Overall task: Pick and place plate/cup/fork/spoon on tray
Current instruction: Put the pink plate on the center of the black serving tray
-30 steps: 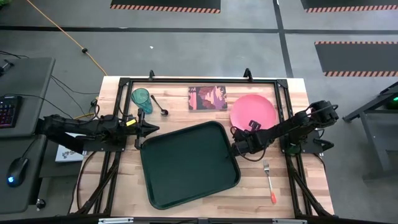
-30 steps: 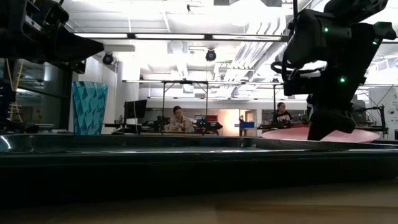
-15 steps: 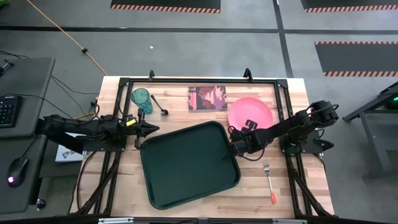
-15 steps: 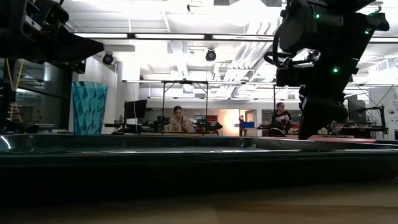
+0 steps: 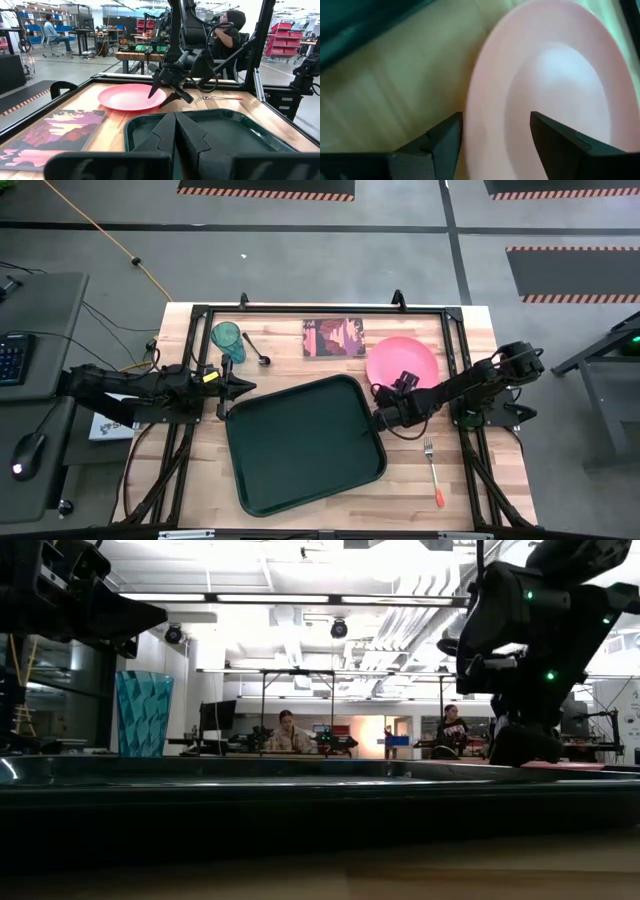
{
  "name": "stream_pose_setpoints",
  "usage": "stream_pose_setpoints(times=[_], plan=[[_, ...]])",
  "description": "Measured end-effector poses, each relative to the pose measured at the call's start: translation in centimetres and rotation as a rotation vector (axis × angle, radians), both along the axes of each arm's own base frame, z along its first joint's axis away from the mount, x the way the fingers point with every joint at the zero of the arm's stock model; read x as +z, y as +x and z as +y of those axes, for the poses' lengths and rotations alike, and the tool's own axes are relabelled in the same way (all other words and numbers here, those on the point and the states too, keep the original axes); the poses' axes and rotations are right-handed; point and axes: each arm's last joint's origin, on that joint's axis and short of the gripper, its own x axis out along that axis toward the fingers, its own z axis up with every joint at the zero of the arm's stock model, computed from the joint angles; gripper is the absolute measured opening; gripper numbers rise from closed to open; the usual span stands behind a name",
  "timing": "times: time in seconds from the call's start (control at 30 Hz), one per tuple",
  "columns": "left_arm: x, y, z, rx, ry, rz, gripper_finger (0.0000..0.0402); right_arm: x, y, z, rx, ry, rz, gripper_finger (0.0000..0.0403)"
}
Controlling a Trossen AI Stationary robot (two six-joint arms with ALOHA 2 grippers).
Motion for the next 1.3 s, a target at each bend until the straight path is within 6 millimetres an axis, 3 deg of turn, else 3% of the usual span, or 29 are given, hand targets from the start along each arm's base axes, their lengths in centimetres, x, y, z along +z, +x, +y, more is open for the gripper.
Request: stream_pose_setpoints(times=[0.3,0.43,0.6,0.77,1.0,1.3], plan=[[0.0,0.0,0.0,0.000,0.000,0.000,0.0000,-0.7,-0.6,-0.8,-0.051,0.005,-0.002,0.0210],[0.0,0.0,0.0,0.000,0.000,0.000,0.0000,-0.7,-0.6,-0.9,-0.053,0.004,0.003,0.0149],[0.0,0.0,0.0,0.000,0.000,0.000,0.0000,-0.8,-0.8,-1.0,-0.052,-0.003,0.025,0.0020],[0.0,0.0,0.0,0.000,0.000,0.000,0.0000,-0.2,-0.6,-1.0,-0.069,-0.043,0.023,0.0016],[0.0,0.0,0.0,0.000,0.000,0.000,0.0000,3.6,2.3,-0.2,-0.005,-0.152,-0.019,0.0002],[0.0,0.0,0.0,0.000,0.000,0.000,0.0000,11.7,7.5,3.6,0.250,-0.355,-0.219,0.0001]])
